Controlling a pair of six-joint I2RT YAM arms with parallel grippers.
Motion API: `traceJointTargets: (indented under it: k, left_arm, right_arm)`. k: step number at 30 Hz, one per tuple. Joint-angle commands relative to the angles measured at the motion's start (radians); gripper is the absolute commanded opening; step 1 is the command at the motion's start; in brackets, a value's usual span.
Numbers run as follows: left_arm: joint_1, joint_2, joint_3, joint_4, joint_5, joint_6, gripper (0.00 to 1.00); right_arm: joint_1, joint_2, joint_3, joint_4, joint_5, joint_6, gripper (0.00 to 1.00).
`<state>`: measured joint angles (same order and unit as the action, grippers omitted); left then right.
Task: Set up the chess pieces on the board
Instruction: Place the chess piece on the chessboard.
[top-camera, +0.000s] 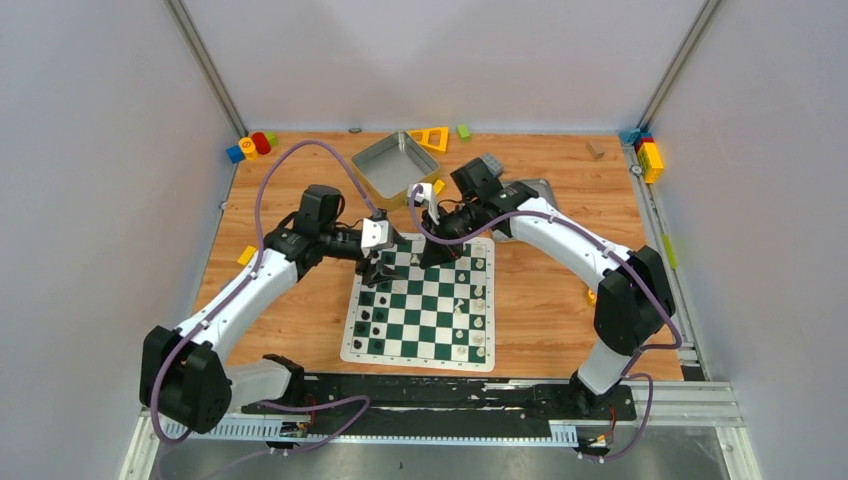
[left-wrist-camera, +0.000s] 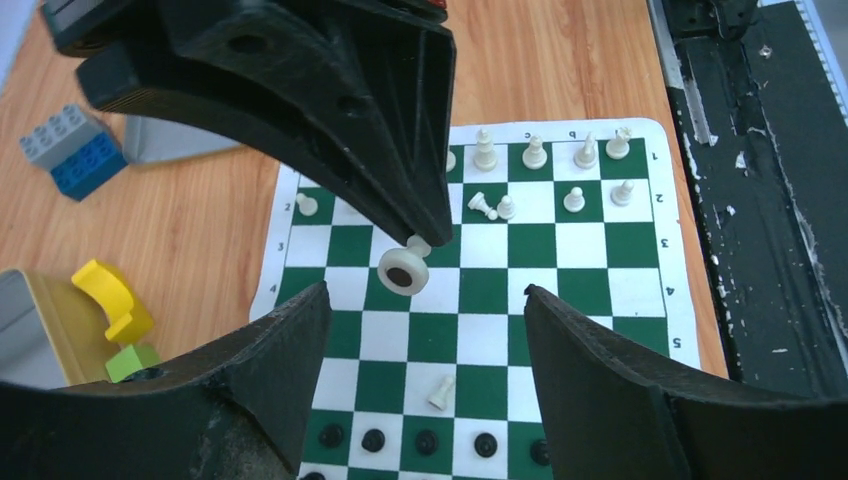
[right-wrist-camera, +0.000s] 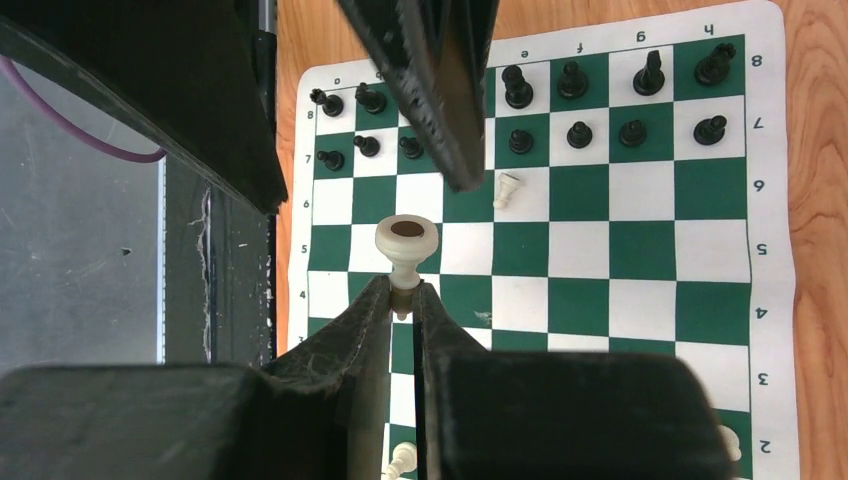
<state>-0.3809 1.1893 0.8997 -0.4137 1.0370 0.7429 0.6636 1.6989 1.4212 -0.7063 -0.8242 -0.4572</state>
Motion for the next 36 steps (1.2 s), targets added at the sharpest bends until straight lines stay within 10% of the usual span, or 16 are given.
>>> traceJointTargets:
  k: [1,36]
  left_arm:
    - [-0.042,0.026,0.046,0.043,0.02,0.102,0.77]
    - [-0.11,0.103,0.102,-0.052,-0.015,0.261,0.35]
  right_arm:
    - [-0.015,-0.036,0.022,-0.002,-0.087,0.005,0.0]
    - [-0.024,-0.019,0.035,-0.01,-0.1,0.019,0.0]
